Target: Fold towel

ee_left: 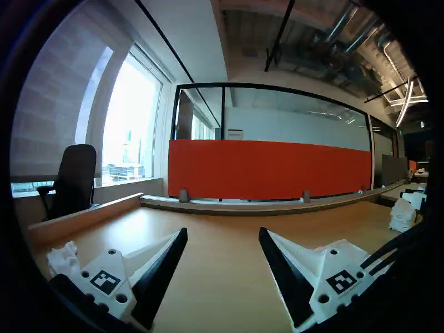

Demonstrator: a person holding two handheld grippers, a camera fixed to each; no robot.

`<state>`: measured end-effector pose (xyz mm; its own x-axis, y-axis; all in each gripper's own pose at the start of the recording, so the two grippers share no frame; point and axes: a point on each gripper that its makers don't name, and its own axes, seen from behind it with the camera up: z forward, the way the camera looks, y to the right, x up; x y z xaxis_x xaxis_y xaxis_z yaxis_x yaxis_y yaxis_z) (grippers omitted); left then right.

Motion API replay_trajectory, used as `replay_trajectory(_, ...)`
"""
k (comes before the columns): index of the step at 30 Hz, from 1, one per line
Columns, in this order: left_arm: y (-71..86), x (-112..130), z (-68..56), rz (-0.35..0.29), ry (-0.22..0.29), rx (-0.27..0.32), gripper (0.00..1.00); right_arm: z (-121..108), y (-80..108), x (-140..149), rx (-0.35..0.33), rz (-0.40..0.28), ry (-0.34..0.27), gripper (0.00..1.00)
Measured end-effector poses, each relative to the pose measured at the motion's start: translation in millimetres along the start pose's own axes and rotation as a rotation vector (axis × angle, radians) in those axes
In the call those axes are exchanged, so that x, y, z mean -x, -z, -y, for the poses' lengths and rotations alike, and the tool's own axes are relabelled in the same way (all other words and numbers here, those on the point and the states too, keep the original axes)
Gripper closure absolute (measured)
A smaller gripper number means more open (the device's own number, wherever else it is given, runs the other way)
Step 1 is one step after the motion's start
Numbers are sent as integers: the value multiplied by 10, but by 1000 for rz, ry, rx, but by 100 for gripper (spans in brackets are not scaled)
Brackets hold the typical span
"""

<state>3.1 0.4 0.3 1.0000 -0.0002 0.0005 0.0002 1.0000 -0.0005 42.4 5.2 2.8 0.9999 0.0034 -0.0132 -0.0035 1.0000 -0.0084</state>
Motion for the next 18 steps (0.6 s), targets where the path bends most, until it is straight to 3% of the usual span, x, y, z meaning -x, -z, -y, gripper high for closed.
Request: replay_trajectory(18,-79,-1000,14,40,-18,1,5,113,10,-1259,-6,1,34,1)
